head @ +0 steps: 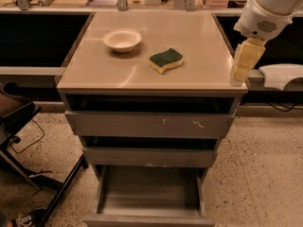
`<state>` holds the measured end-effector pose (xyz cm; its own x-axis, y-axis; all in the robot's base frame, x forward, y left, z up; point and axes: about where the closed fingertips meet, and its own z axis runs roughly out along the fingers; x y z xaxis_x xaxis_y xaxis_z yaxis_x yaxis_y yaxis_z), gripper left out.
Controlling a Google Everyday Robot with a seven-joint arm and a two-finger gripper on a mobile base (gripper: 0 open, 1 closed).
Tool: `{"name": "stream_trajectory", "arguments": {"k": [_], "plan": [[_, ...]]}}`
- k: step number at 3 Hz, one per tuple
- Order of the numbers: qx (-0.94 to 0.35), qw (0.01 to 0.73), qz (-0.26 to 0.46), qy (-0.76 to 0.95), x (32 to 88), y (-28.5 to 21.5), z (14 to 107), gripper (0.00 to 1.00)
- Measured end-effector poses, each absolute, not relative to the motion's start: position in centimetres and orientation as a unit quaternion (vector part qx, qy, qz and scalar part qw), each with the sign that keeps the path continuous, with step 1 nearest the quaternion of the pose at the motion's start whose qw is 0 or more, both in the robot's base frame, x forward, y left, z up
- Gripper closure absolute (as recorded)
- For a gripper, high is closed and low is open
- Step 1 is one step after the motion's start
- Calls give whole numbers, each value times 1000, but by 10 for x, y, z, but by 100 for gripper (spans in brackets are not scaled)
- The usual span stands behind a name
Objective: Place sponge into bottom drawer
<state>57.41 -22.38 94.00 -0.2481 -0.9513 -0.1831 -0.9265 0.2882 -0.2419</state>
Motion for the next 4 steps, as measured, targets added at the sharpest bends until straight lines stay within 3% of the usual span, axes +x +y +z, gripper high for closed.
{"name": "stream_trajectory", "arguments": {"k": [2,4], "plan": [[-598,126,-22,791,678,-208,876,0],[-612,130,2,780,707,-187,842,0]]}}
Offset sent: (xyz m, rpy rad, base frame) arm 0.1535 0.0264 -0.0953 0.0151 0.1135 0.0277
